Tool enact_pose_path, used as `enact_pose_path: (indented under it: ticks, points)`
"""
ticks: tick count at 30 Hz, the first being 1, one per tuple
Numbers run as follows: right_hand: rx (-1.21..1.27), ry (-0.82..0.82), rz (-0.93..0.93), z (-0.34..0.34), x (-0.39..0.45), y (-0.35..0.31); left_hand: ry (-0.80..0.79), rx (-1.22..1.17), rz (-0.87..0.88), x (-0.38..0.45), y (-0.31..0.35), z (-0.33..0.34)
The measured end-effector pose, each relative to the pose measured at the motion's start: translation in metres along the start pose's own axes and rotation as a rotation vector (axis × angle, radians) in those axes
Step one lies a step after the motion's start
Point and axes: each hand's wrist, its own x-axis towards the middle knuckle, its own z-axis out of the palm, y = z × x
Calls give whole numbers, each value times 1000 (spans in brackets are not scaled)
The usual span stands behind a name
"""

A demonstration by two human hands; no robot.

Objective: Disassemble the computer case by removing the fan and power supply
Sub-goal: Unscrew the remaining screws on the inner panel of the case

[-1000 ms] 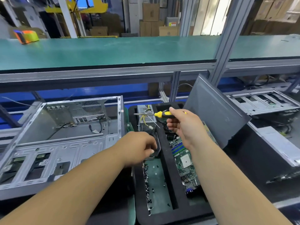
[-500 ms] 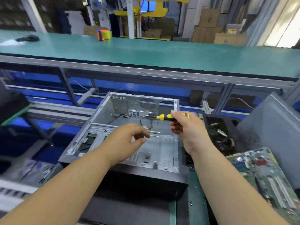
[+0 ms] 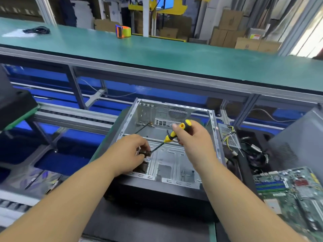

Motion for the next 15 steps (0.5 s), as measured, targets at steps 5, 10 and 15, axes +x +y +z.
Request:
enact_pose_path:
  ticks: [5, 10, 15]
  points:
    - [-193, 25, -73, 14, -6, -10, -69, -82, 102, 9, -13, 5]
    - [-347, 68, -71, 28, -14, -14, -47, -118, 134, 10, -23, 13]
    - [-415, 83, -103, 38, -17, -23, -75, -156, 153, 12, -29, 11]
